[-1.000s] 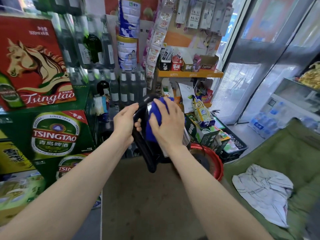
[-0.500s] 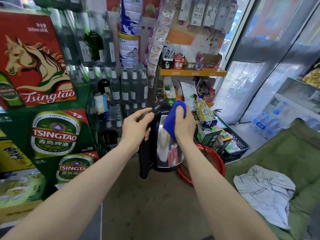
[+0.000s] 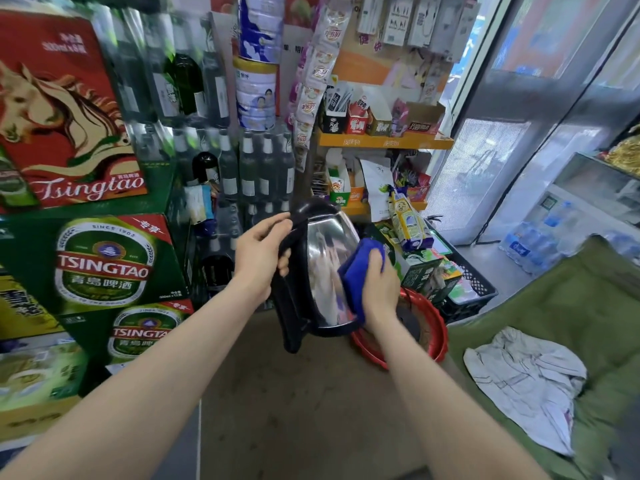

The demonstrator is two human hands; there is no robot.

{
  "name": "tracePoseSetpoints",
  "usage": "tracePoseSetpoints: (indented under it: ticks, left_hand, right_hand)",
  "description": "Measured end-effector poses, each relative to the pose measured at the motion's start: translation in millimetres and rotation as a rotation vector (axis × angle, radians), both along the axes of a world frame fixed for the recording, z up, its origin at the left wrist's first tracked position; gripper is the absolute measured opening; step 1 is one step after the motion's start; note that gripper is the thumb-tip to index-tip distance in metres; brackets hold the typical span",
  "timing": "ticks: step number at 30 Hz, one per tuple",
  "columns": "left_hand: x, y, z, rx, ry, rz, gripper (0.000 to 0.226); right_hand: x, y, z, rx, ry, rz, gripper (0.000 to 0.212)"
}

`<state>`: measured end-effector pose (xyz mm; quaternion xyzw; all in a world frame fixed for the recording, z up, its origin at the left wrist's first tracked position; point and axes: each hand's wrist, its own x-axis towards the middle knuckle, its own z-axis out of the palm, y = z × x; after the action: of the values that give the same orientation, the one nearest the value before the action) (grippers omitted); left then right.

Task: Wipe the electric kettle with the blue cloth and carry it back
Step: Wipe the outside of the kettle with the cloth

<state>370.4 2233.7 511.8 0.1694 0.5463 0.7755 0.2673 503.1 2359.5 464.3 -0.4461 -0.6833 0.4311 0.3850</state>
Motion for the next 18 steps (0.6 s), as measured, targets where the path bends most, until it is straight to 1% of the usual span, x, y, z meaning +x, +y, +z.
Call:
tracePoseSetpoints:
  ticks: [1,2,3,5,7,8,9,10,12,14,15,16,18]
  left_hand:
    - [3,0,0,-0.021,0.050,-0.034,0.023]
    - [6,2,1,-0.040,0.091,-0.062,0.023]
    - [9,4,2,-0.055,0.116,-0.071,0.023]
    - [13,8,4,-0.069,0.124,-0.036,0.025]
    - [13,12,5,-0.070,0.138,0.001,0.026]
    - [13,12,3,-0.078,0.158,0.010,0.026]
    - [13,12,2,-0.084,0.177,0.015,0.026]
    - [14,10,-1,-0.089,0.189,0.021,0.026]
    - [15,7,-11,-0.099,0.170,0.052,0.026]
    - [17,7,-21,-0.112,0.121,0.106,0.027]
    - [18,8,-25,-0.119,0.099,0.128,0.028]
    - [19,9,-28,-0.122,0.075,0.147,0.029]
    - [20,13,-31,-0.113,0.026,0.175,0.031]
  right_hand:
    - [-5,8,14,-0.093,0.023,-0.025,0.043]
    - [-12,10,29,-0.101,0.035,-0.031,0.037]
    - [-18,8,40,-0.044,0.050,-0.017,0.032]
    - [-29,-8,46,0.205,0.051,0.028,0.026]
    - [-33,-27,27,0.481,-0.010,0.058,0.043]
    - [-31,-33,12,0.529,-0.039,0.053,0.050]
    - [-28,-38,-2,0.511,-0.047,0.056,0.055]
    - [-23,-41,-16,0.442,-0.027,0.065,0.058]
    - [-12,-47,-43,0.197,0.060,0.027,0.057]
    - [-8,-52,-62,-0.067,0.091,-0.054,0.051]
    - [-8,-56,-65,-0.098,0.059,-0.065,0.050]
    - [-9,-60,-66,-0.054,0.010,-0.049,0.051]
    - [-13,-68,-65,0.135,-0.077,0.025,0.055]
